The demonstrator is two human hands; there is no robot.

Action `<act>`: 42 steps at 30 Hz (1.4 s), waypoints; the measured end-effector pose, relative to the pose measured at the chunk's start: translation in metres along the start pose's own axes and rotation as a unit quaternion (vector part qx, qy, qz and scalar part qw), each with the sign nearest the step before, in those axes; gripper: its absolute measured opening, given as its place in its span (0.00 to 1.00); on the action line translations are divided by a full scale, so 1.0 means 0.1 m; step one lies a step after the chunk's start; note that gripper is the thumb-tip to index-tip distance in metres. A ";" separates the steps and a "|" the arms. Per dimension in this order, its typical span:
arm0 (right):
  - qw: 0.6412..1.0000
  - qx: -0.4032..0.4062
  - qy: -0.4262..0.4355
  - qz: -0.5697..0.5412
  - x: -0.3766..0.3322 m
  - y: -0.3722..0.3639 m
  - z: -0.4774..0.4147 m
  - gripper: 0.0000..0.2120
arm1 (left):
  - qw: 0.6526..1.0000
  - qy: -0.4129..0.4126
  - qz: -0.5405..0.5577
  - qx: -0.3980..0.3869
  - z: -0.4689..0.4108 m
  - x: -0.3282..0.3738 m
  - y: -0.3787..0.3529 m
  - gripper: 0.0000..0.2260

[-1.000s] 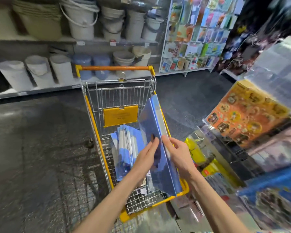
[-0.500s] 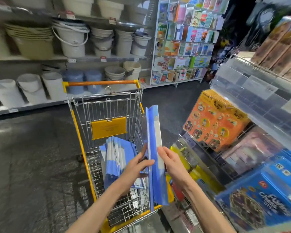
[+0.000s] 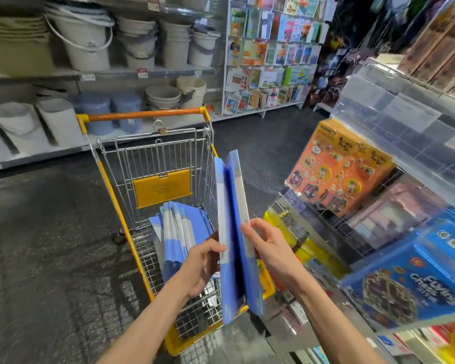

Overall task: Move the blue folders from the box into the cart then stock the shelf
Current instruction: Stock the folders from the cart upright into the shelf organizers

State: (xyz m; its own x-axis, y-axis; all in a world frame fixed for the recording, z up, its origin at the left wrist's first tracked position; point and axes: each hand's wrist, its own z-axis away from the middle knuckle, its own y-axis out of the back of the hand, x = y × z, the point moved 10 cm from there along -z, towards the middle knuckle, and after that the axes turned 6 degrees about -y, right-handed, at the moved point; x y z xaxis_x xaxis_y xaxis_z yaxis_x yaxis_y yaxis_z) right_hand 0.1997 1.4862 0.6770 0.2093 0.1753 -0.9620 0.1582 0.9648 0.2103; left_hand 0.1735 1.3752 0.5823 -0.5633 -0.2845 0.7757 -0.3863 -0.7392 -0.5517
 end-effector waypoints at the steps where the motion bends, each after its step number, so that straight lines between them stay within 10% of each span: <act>1: 1.000 0.007 0.007 0.006 -0.01 0.02 0.01 0.11 | 1.000 0.002 0.000 0.000 -0.01 -0.02 0.01 0.17; 7: 0.999 0.027 -0.025 -0.024 -0.01 0.11 0.17 0.18 | 0.987 -0.023 -0.130 -0.091 0.06 0.02 -0.39 0.36; 12: 0.991 0.121 -0.043 -0.040 -0.14 0.51 0.43 0.24 | 0.925 -0.036 -0.323 -0.198 0.32 0.18 -1.06 0.29; 14: 0.979 0.196 -0.035 0.035 -0.24 0.72 0.52 0.28 | 0.888 -0.061 -0.403 -0.212 0.32 0.17 -1.20 0.45; 16: 0.968 0.235 0.001 0.090 -0.40 0.94 0.71 0.22 | 0.850 -0.076 -0.473 -0.221 0.41 0.16 -1.44 0.54; 20: 0.962 0.245 0.068 0.094 -0.67 1.37 1.23 0.07 | 0.820 -0.076 -0.502 -0.263 0.68 0.23 -1.94 0.41; 25: 0.939 0.294 0.142 0.106 -0.95 1.97 2.11 0.12 | 0.875 -0.250 -0.406 -0.080 0.87 0.57 -2.41 0.37; 30: 0.922 0.319 0.205 0.080 -1.22 2.57 3.07 0.11 | 0.848 -0.355 -0.382 0.087 1.35 0.55 -2.80 0.41; 33: 0.911 0.338 0.231 0.052 -1.36 3.04 3.70 0.14 | 0.895 -0.328 -0.295 0.067 1.42 0.39 -3.22 0.48; 38: 0.883 0.388 0.264 -0.018 -1.61 3.83 4.77 0.10 | 0.910 -0.330 -0.249 -0.026 1.61 0.36 -4.44 0.13; 42: 0.857 0.440 0.266 0.038 -1.82 4.24 5.42 0.14 | 0.918 -0.349 -0.178 -0.062 1.70 0.39 -5.22 0.22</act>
State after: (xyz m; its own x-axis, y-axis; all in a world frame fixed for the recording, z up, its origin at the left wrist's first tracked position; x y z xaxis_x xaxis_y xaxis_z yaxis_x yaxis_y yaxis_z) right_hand 0.7518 1.7575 1.0353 -0.1814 0.5219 -0.8335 0.8790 0.4662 0.1006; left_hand 0.4773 1.6465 0.9523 0.2026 -0.3918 0.8975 -0.5603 -0.7980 -0.2219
